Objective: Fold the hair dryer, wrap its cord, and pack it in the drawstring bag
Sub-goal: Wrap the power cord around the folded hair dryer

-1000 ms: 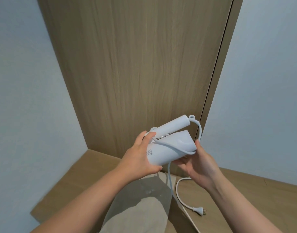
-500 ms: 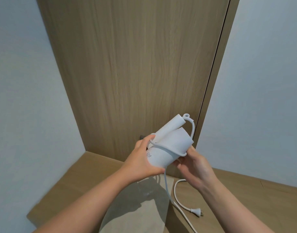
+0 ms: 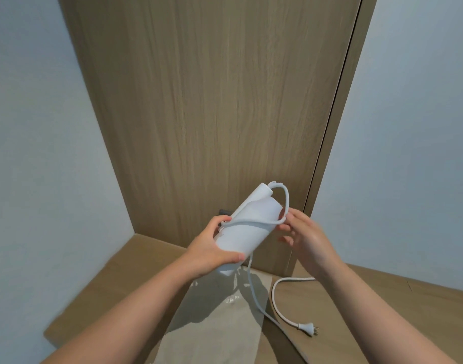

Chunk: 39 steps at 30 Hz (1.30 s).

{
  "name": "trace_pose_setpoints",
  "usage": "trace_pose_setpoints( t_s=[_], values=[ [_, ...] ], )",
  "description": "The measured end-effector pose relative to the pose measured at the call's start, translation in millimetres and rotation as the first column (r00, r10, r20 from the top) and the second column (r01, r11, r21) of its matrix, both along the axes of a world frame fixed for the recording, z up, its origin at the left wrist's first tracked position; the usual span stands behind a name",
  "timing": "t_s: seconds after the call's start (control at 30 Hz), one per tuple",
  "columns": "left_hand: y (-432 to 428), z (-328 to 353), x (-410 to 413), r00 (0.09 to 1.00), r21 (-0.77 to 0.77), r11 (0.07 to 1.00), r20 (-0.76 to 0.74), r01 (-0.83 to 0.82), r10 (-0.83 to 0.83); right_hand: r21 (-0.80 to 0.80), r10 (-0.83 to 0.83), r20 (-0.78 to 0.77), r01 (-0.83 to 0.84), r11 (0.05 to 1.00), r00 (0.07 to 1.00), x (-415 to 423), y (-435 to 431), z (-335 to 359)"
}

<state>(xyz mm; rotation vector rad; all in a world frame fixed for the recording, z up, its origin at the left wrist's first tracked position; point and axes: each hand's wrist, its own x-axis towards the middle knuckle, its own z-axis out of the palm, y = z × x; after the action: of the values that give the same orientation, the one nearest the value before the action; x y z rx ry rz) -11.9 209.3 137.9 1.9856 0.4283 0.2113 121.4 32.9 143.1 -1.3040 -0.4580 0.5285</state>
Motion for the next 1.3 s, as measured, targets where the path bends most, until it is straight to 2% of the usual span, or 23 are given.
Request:
trace_pose_setpoints(
  t_s=[0.1, 0.17, 0.23, 0.4, 0.5, 0.6, 0.7, 0.8, 0.97, 1.13, 1.3],
  values=[
    [4.8, 4.6, -2.9, 1.000, -0.006, 1.000, -0.013, 0.008, -0.008, 0.062, 0.041, -0.158, -0.032, 0.998, 0.987, 16.1, -0.1, -9.2],
    [6.2, 9.6, -2.5, 1.000, -0.009, 1.000, -0.008, 0.019, -0.020, -0.126, 0.022, -0.105, -0.035, 0.991, 0.994, 24.1, 4.4, -27.8],
    [5.5, 14.7, -1.6, 0.999, -0.021, 0.999, -0.002, 0.042, -0.042, -0.339, 0.083, -0.014, -0.083, 0.937, 0.996, 26.3, 13.5, -44.4],
    [3.4, 19.0, 2.2, 0.998, -0.039, 0.997, 0.012, 0.062, -0.061, -0.484, 0.324, 0.007, -0.280, 0.829, 0.946, 22.1, 44.3, -50.3],
    [5.1, 21.1, 4.1, 0.999, -0.055, 0.997, 0.013, 0.050, -0.050, -0.610, 0.309, 0.115, -0.179, 0.772, 0.944, 26.0, 42.6, -46.3],
    [7.3, 19.8, 6.4, 1.000, -0.036, 0.999, -0.007, 0.019, -0.020, -0.641, 0.271, 0.222, -0.069, 0.764, 0.937, 29.1, 29.4, -28.8],
    [3.1, 14.7, 10.7, 0.999, 0.030, 0.999, -0.034, -0.031, 0.032, -0.698, 0.283, 0.372, 0.066, 0.713, 0.884, 30.0, 19.4, -4.9],
    [-4.9, 10.4, 16.3, 0.997, 0.122, 0.990, -0.038, -0.067, 0.072, -0.766, 0.377, 0.459, 0.143, 0.626, 0.805, 22.1, 14.7, 15.2],
    [-13.1, 7.0, 21.2, 0.993, 0.271, 0.957, -0.015, -0.105, 0.114, -0.845, 0.522, 0.370, 0.045, 0.533, 0.769, -1.3, 6.7, 24.3],
    [-17.1, 6.7, 20.4, 0.996, 0.316, 0.946, -0.017, -0.074, 0.084, -0.877, 0.592, 0.388, 0.084, 0.473, 0.706, -9.5, 1.6, 18.4],
    [-10.5, 2.3, 17.0, 0.996, 0.493, 0.867, -0.015, -0.072, 0.091, -0.929, 0.685, 0.299, 0.041, 0.367, 0.664, -16.2, -11.6, 24.1]
  ],
)
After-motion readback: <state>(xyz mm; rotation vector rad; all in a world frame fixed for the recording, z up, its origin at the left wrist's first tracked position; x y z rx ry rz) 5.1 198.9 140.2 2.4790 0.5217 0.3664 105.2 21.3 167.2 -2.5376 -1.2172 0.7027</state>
